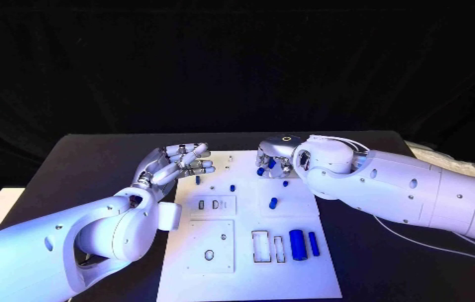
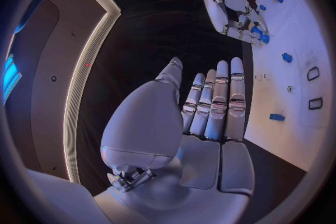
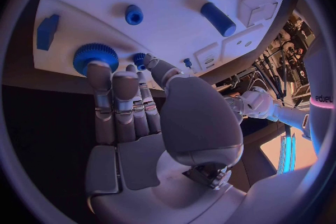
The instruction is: Assemble the parts on the task board
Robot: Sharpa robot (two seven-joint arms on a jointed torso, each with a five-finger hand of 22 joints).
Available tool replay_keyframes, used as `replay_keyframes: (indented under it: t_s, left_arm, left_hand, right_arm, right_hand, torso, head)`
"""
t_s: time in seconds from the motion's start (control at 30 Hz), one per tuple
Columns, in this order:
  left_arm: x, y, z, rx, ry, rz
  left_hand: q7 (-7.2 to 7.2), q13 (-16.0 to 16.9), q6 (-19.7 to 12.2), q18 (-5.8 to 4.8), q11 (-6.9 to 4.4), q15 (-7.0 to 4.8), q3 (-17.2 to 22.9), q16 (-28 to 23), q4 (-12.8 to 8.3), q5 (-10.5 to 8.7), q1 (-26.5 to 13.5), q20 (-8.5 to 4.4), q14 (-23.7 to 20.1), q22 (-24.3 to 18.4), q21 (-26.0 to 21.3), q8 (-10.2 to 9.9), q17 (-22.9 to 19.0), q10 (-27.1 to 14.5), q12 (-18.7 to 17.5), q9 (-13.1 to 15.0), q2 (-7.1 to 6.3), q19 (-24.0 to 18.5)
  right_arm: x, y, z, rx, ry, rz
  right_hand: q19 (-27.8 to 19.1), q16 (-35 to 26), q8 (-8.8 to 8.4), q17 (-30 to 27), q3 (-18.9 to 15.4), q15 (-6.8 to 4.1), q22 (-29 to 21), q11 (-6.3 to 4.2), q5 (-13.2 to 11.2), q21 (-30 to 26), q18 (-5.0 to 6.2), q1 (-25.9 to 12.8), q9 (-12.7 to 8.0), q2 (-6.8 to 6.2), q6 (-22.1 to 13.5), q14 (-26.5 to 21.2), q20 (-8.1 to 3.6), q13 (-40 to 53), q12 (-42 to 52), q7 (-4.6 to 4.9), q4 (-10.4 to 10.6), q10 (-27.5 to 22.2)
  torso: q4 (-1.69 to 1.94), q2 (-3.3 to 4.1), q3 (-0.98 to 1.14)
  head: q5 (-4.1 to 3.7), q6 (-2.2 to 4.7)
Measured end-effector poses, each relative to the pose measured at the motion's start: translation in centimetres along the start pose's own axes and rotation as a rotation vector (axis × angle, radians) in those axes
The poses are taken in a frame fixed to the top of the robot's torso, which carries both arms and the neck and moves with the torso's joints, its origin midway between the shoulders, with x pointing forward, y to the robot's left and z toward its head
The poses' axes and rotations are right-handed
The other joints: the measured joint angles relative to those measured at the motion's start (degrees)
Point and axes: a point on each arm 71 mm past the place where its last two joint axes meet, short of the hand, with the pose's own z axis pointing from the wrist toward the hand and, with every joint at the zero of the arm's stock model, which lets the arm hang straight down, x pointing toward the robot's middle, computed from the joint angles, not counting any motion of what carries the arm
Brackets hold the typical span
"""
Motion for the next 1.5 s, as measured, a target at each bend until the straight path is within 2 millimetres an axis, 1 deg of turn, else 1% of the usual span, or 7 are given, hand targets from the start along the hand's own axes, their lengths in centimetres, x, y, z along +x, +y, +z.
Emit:
replay_keyframes:
  t_s: [0.27, 0.37, 0.43, 0.83, 0.97, 1.1, 1.5]
  left_arm:
    - [0.0, 0.0, 0.0, -0.003, 0.002, -0.001]
    - [0.0, 0.0, 0.0, -0.004, 0.003, -0.001]
    - [0.0, 0.0, 0.0, -0.005, 0.003, -0.002]
    - [-0.1, -0.1, 0.0, -0.009, 0.003, -0.001]
    - [-0.2, -0.1, 0.0, -0.011, 0.002, 0.000]
    - [-0.2, -0.1, 0.0, -0.012, 0.002, 0.000]
    - [-0.1, -0.1, 0.0, -0.014, 0.006, -0.002]
  left_hand:
    - [0.00, 0.00, 0.00, 0.00, 0.00, 0.00, 0.00, 0.00, 0.00, 0.00, 0.00, 0.00, 0.00, 0.00, 0.00, 0.00, -0.01, 0.00, 0.00, 0.00, 0.00, 0.00]
    - [0.00, -0.01, 0.00, 0.00, 0.00, 0.00, 0.00, 0.00, 0.00, 0.00, 0.00, 0.00, 0.00, 0.00, 0.00, 0.00, -0.01, 0.00, 0.00, 0.01, 0.00, 0.00]
    - [0.00, 0.00, 0.00, 0.00, 0.00, 0.00, 0.00, 0.00, 0.00, 0.00, 0.00, 0.00, 0.00, 0.00, 0.00, 0.00, -0.01, 0.00, 0.00, 0.01, 0.00, 0.00]
    - [0.21, -0.01, -0.21, 0.00, 0.00, 0.01, -0.16, 0.00, -0.16, 0.00, 0.00, 0.00, -0.01, 0.00, 0.00, 0.00, 0.07, 0.00, 0.00, 0.01, 0.00, 0.00]
    - [0.20, -0.01, -0.21, 0.00, 0.00, 0.01, -0.16, 0.00, -0.16, 0.00, 0.00, 0.00, -0.01, 0.00, 0.00, 0.00, 0.07, 0.00, 0.00, 0.01, 0.00, 0.00]
    - [0.20, -0.01, -0.21, 0.00, 0.00, 0.01, -0.16, 0.00, -0.16, 0.00, 0.00, 0.00, -0.01, 0.00, 0.00, 0.00, 0.06, 0.00, 0.00, 0.01, 0.00, 0.00]
    - [0.20, -0.01, -0.21, 0.00, 0.00, 0.01, -0.16, -0.08, -0.16, 0.00, 0.00, 0.00, -0.01, 0.00, 0.00, 0.00, 0.15, 0.00, -0.08, 0.02, 0.00, -0.01]
  right_arm:
    - [0.1, 0.0, 0.4, 0.004, 0.013, -0.007]
    - [0.2, 0.2, 0.6, 0.002, 0.017, -0.009]
    - [0.2, 0.3, 0.7, -0.001, 0.018, -0.010]
    - [0.2, 0.4, 0.8, -0.003, 0.015, -0.012]
    - [0.1, 0.4, 0.8, -0.002, 0.006, -0.012]
    - [-0.1, 0.5, 0.7, -0.004, -0.023, -0.009]
    - [-1.3, 0.9, 1.0, -0.002, -0.186, 0.021]
  right_hand:
    - [0.40, 3.32, 0.00, 3.20, 1.34, 0.00, 3.16, -0.25, -2.01, 2.64, 0.00, 0.53, 0.12, 0.54, 1.14, 0.00, -0.12, 0.00, 0.00, 0.20, 0.82, 1.19]
    - [0.49, 3.86, 0.00, 3.93, 1.51, 0.00, 3.81, -0.15, -2.01, 3.00, 0.00, 0.53, 0.12, 0.54, 1.14, 0.00, -0.21, 0.00, 0.00, 0.20, 0.99, 1.29]
    - [0.82, 4.64, 0.00, 4.60, 1.82, 0.00, 4.47, -0.25, -2.35, 3.64, -0.89, 0.53, 0.12, 0.54, 1.53, 0.00, -0.11, -0.01, 0.00, 0.22, 1.30, 1.39]
    - [2.34, 8.89, 0.52, 9.32, 3.17, 0.00, 9.01, -0.97, -2.40, 7.02, -0.89, 0.30, 0.44, 0.83, 4.13, 0.00, -0.62, 0.17, 0.00, -0.34, 2.65, 3.77]
    - [2.70, 10.12, 0.60, 10.70, 4.82, -0.42, 10.46, -1.28, -4.12, 8.17, -1.22, 1.16, 0.46, 2.20, 5.26, 0.00, -0.95, 0.15, 0.00, -0.63, 2.52, 4.86]
    - [3.20, 10.97, 0.88, 11.46, 5.82, -0.63, 11.93, -1.30, -4.37, 9.12, -1.79, 1.43, 0.46, 2.68, 5.61, -0.21, -1.00, 0.14, -0.16, -0.50, 2.23, 5.49]
    - [3.37, 10.97, 0.54, 10.35, 7.14, -0.83, 12.28, -1.15, -3.74, 9.47, -1.78, 1.50, 0.46, 2.76, 5.68, 0.00, -0.83, 0.06, -0.44, -0.46, 1.70, 5.34]
  torso:
    - [0.06, 0.16, 0.00]
    - [0.10, 0.24, 0.00]
    - [0.14, 0.27, 0.00]
    - [0.17, 0.35, -0.09]
    - [0.18, 0.38, -0.13]
    - [0.26, 0.41, -0.16]
    - [0.57, 0.59, -0.26]
  head:
    - [-0.09, -0.09]
    - [-0.03, -0.17]
    - [0.00, -0.30]
    - [0.01, -0.47]
    - [-0.03, -0.50]
    - [-0.06, -0.40]
    - [-0.03, 0.00]
